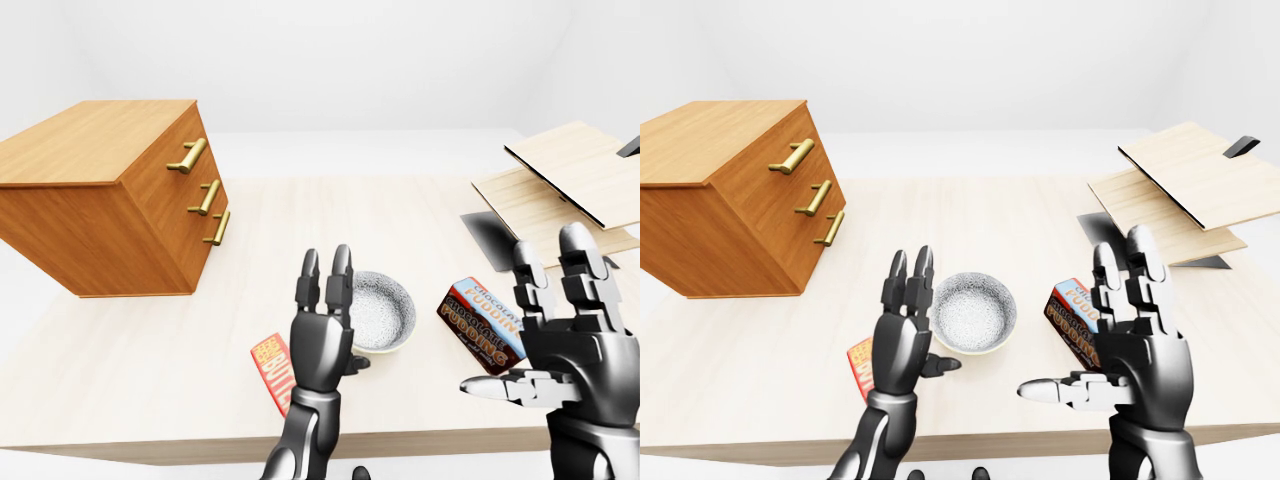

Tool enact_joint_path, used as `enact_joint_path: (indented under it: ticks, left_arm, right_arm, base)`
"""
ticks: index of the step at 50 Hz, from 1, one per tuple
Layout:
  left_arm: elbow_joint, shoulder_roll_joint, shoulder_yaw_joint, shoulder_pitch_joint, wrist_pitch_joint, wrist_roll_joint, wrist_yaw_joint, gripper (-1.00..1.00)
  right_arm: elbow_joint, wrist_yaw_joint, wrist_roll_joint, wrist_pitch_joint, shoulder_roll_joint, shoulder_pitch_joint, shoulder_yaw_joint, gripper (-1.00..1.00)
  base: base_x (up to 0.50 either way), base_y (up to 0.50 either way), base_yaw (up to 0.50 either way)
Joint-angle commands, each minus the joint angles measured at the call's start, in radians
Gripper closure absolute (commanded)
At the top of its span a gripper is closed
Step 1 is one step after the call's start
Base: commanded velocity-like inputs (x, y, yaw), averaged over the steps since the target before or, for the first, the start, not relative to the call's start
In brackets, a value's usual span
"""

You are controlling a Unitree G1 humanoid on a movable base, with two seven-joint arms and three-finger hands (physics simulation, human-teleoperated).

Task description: Close the top drawer of the cabinet and put the bowl on top of it.

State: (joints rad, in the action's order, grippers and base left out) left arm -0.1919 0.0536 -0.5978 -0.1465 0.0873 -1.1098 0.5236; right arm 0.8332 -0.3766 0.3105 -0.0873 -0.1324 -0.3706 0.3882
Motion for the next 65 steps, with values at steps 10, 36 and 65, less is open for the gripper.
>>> enact_joint_path:
  ticks: [10, 36, 65]
  left_arm:
    - [0.151, 0.022, -0.03, 0.016, 0.0, -0.102, 0.0, -1.0]
    - [0.259, 0.061, -0.008, 0.051, 0.0, -0.155, 0.0, -1.0]
    - [0.402, 0.097, 0.013, 0.091, 0.0, -0.2, 0.0, -1.0]
  right_arm:
    - [0.001, 0.003, 0.012, 0.0, 0.004, 0.01, 0.013, -1.0]
    - [-0.001, -0.003, 0.019, 0.0, 0.007, 0.015, 0.018, -1.0]
    - [0.003, -0.005, 0.022, 0.0, 0.003, 0.009, 0.018, -1.0]
  base:
    - [0.0, 0.0, 0.0]
    - [0.0, 0.0, 0.0]
    - [0.0, 0.0, 0.0]
